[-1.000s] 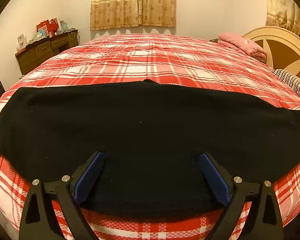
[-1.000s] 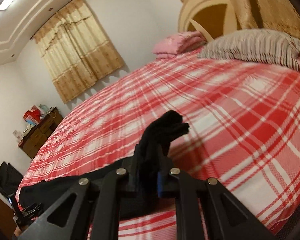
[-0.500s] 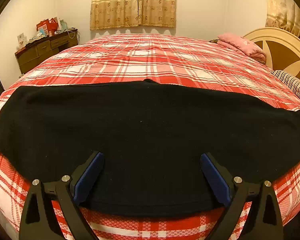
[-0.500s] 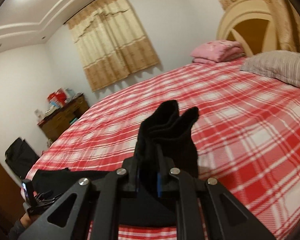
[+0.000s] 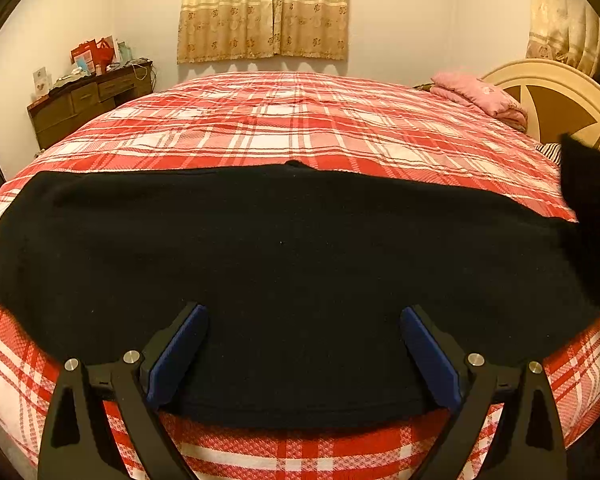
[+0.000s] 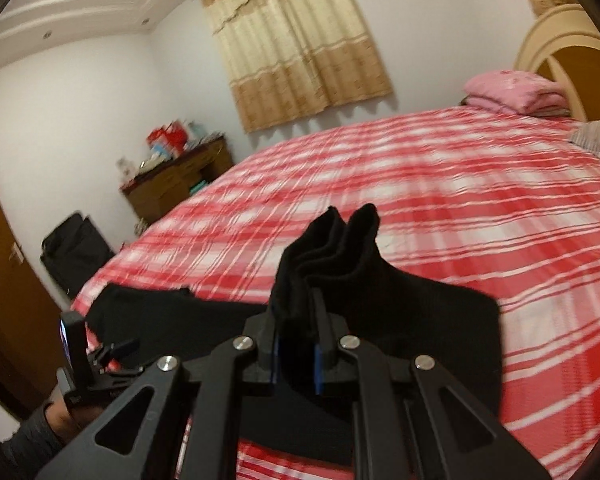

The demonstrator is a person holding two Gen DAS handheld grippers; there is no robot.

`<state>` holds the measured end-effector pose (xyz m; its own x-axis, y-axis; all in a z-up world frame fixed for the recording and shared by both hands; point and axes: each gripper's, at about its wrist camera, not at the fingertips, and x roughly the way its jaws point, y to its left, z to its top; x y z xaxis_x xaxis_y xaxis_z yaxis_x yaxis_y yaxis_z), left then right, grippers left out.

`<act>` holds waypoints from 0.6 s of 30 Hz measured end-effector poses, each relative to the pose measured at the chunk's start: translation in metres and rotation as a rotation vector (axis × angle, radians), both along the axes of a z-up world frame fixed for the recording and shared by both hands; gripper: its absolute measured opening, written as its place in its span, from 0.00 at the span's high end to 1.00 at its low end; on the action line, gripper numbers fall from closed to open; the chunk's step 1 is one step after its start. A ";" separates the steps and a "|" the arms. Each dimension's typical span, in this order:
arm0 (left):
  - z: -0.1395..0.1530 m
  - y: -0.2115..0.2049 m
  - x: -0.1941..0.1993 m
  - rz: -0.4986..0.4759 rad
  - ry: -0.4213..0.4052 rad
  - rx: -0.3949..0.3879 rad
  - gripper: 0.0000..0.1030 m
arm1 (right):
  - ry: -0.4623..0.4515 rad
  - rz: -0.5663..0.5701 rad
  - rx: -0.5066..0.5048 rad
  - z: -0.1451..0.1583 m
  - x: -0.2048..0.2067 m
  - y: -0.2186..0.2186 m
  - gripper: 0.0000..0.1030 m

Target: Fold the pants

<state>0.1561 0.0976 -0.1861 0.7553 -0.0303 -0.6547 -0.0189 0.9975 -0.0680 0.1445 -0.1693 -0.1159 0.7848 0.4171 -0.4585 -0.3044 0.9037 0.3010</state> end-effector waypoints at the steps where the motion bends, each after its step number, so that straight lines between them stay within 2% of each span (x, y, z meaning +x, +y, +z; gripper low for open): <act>1: 0.000 0.000 -0.001 -0.001 -0.001 -0.002 0.05 | 0.009 0.016 -0.012 -0.006 0.002 0.008 0.86; 5: 0.003 0.003 -0.002 -0.001 -0.002 -0.035 0.05 | 0.050 0.073 -0.053 -0.028 0.011 0.034 0.86; 11: 0.011 0.013 -0.007 0.008 0.009 -0.162 0.05 | 0.098 0.110 -0.116 -0.054 0.018 0.055 0.85; 14: 0.016 0.009 -0.008 -0.020 0.007 -0.198 0.05 | 0.130 0.125 -0.131 -0.063 0.020 0.059 0.85; 17: 0.023 -0.004 -0.010 -0.055 -0.002 -0.172 0.05 | 0.177 0.152 -0.154 -0.071 0.022 0.066 0.80; 18: 0.026 -0.010 -0.010 -0.079 -0.008 -0.169 0.05 | 0.187 0.158 -0.156 -0.071 0.021 0.066 0.70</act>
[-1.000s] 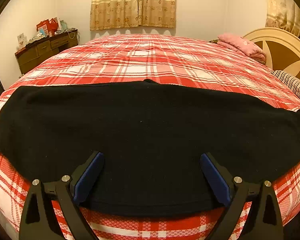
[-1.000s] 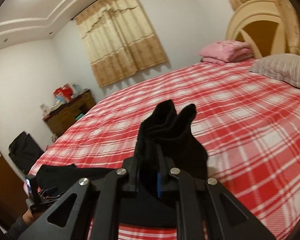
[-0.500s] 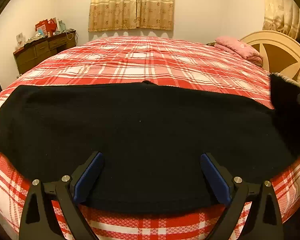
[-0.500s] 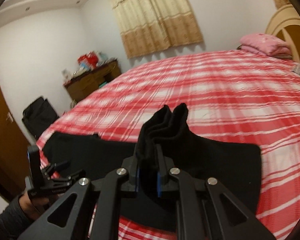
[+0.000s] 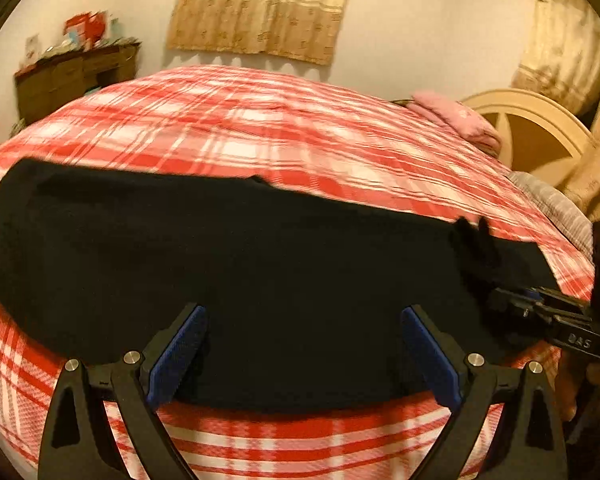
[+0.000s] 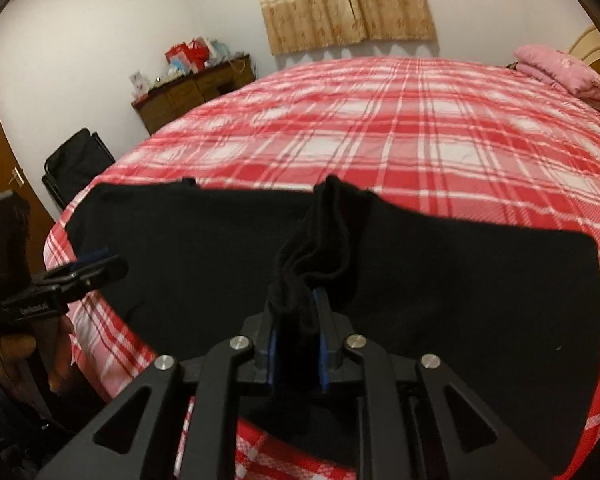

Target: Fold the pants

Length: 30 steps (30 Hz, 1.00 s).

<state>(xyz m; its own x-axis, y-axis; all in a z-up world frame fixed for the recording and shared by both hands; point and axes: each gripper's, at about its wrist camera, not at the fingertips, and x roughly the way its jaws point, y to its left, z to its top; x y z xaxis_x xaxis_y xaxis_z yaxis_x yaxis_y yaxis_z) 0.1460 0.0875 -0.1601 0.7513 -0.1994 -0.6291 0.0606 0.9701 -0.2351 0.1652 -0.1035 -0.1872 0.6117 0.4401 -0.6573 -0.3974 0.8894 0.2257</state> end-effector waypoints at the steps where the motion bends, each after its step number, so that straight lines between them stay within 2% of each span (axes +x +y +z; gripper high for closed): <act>1: 0.002 -0.006 0.001 -0.025 -0.002 0.001 0.05 | 0.012 0.011 0.003 0.001 -0.002 0.000 0.51; 3: 0.006 -0.017 0.004 -0.073 -0.001 0.000 0.05 | 0.015 0.036 0.012 0.010 -0.008 0.000 0.34; 4: 0.009 -0.023 0.007 -0.099 -0.001 -0.004 0.05 | -0.004 0.041 0.010 0.017 -0.014 -0.001 0.31; 8: 0.013 -0.054 0.025 -0.193 0.001 -0.034 0.05 | -0.056 0.026 -0.024 0.036 -0.030 -0.021 0.31; 10: 0.014 -0.075 0.040 -0.235 0.014 -0.043 0.05 | -0.064 -0.028 0.008 0.041 -0.032 -0.046 0.31; 12: 0.014 -0.093 0.052 -0.274 0.030 -0.065 0.11 | -0.079 -0.108 0.044 0.041 -0.032 -0.071 0.30; 14: 0.010 -0.109 0.065 -0.297 0.064 -0.072 0.25 | -0.081 -0.208 0.086 0.036 -0.031 -0.098 0.30; 16: 0.005 -0.124 0.076 -0.312 0.092 -0.065 0.38 | -0.072 -0.261 0.139 0.033 -0.027 -0.117 0.30; 18: -0.002 -0.133 0.085 -0.295 0.124 -0.048 0.40 | -0.115 -0.317 0.144 0.033 -0.028 -0.131 0.30; 20: -0.001 -0.137 0.086 -0.276 0.114 -0.061 0.41 | -0.167 -0.363 0.141 0.035 -0.032 -0.141 0.30; 21: 0.001 -0.138 0.085 -0.274 0.116 -0.069 0.45 | -0.183 -0.376 0.148 0.037 -0.032 -0.144 0.30; 22: 0.001 -0.139 0.085 -0.278 0.120 -0.082 0.68 | -0.195 -0.384 0.151 0.038 -0.033 -0.145 0.30; 23: 0.001 -0.140 0.084 -0.285 0.134 -0.095 0.84 | -0.212 -0.397 0.155 0.040 -0.034 -0.146 0.30; 25: 0.002 -0.139 0.081 -0.271 0.143 -0.117 0.84 | -0.230 -0.405 0.166 0.043 -0.036 -0.147 0.29; 30: 0.006 -0.141 0.073 -0.259 0.125 -0.102 0.90 | -0.264 -0.433 0.190 0.047 -0.043 -0.156 0.28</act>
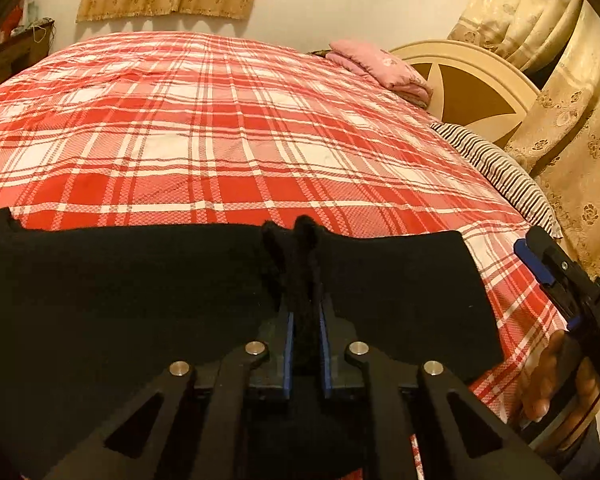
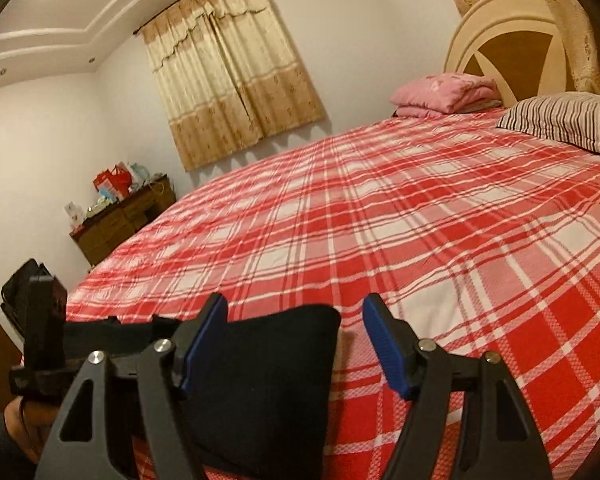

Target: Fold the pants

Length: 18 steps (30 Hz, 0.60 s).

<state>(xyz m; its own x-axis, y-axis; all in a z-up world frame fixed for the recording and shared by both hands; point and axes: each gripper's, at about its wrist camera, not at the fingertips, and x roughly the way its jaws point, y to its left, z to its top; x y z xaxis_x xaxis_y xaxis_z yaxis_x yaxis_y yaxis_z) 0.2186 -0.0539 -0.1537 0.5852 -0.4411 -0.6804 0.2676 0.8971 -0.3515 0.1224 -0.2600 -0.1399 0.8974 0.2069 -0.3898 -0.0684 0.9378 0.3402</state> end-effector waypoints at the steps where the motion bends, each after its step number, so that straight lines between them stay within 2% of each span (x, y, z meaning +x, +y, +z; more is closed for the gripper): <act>1: 0.002 0.003 -0.002 0.010 -0.007 -0.008 0.90 | -0.002 -0.003 0.004 0.000 0.000 -0.002 0.28; 5: 0.009 0.019 -0.004 0.042 -0.009 -0.070 0.91 | -0.016 -0.028 0.025 0.002 -0.002 -0.011 0.28; 11: 0.019 0.056 -0.011 0.112 -0.026 -0.093 0.91 | -0.030 -0.003 0.016 0.003 -0.004 -0.005 0.26; 18: 0.004 0.077 -0.004 0.157 0.037 -0.107 0.91 | -0.030 0.039 -0.019 0.002 -0.002 0.008 0.24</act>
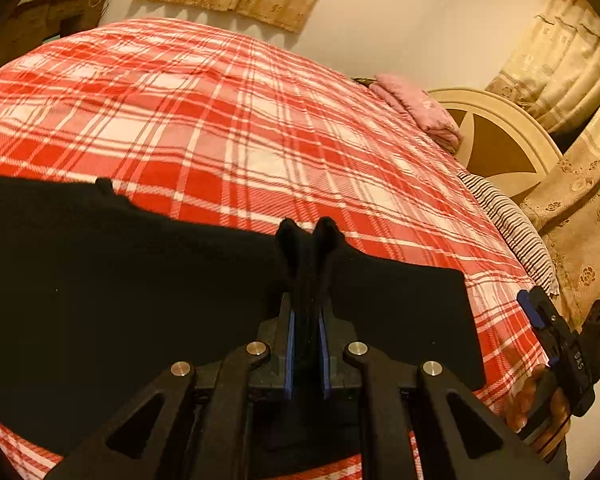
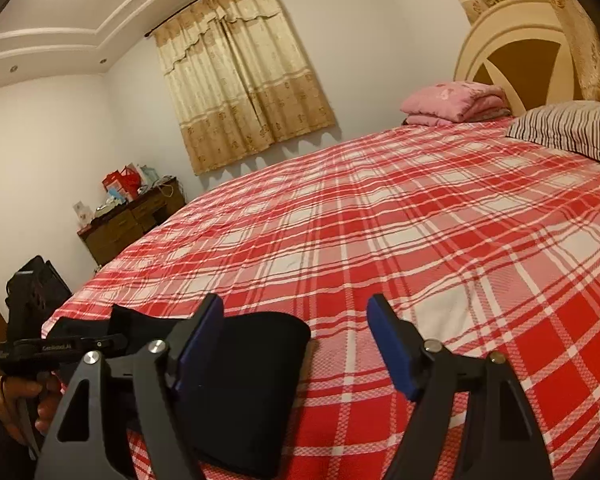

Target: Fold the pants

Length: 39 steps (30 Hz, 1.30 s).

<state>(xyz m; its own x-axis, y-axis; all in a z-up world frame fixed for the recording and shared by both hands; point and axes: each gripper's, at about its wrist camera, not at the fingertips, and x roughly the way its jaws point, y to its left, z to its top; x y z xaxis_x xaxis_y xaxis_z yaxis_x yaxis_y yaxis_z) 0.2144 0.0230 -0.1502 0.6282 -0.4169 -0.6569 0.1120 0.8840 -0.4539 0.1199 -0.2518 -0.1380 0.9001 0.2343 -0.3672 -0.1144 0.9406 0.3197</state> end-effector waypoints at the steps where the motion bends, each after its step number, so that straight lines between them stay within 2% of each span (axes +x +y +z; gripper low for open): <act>1: -0.001 -0.002 0.000 -0.001 0.002 0.008 0.91 | 0.000 0.003 -0.002 -0.001 0.000 0.001 0.23; 8: -0.017 -0.003 0.005 0.008 0.015 0.039 0.90 | 0.004 0.060 -0.019 -0.002 -0.001 0.011 0.22; 10: -0.017 -0.002 0.005 0.004 0.010 0.044 0.90 | -0.002 0.124 -0.014 -0.001 -0.003 0.019 0.22; 14: -0.017 0.000 0.006 0.003 0.015 0.030 0.90 | 0.003 0.339 -0.012 -0.002 -0.008 0.046 0.19; 17: -0.017 0.000 0.006 0.001 0.016 0.035 0.89 | 0.089 0.453 -0.119 -0.016 -0.006 0.077 0.17; 20: -0.016 0.003 0.003 0.008 0.015 0.045 0.84 | 0.283 0.458 -0.185 -0.048 0.010 0.093 0.17; 21: -0.014 0.003 0.000 0.011 0.004 0.062 0.83 | 0.291 0.452 -0.214 -0.052 0.011 0.095 0.18; 23: -0.012 0.002 -0.007 0.018 -0.022 0.132 0.68 | 0.248 0.474 -0.241 -0.044 0.003 0.098 0.17; 25: -0.011 0.004 -0.013 0.015 -0.035 0.185 0.63 | 0.267 0.467 -0.215 -0.046 0.005 0.095 0.16; 28: -0.006 0.016 -0.025 0.016 -0.048 0.217 0.63 | 0.271 0.471 -0.224 -0.048 0.006 0.094 0.16; 32: 0.008 0.039 -0.036 0.065 -0.083 0.287 0.63 | 0.253 0.459 -0.207 -0.043 0.005 0.094 0.16; 34: 0.016 0.055 -0.037 0.080 -0.108 0.318 0.63 | 0.223 0.448 -0.212 -0.039 0.002 0.095 0.16; 39: 0.019 0.109 -0.028 0.164 -0.101 0.450 0.62 | 0.155 0.413 -0.174 -0.023 -0.003 0.106 0.15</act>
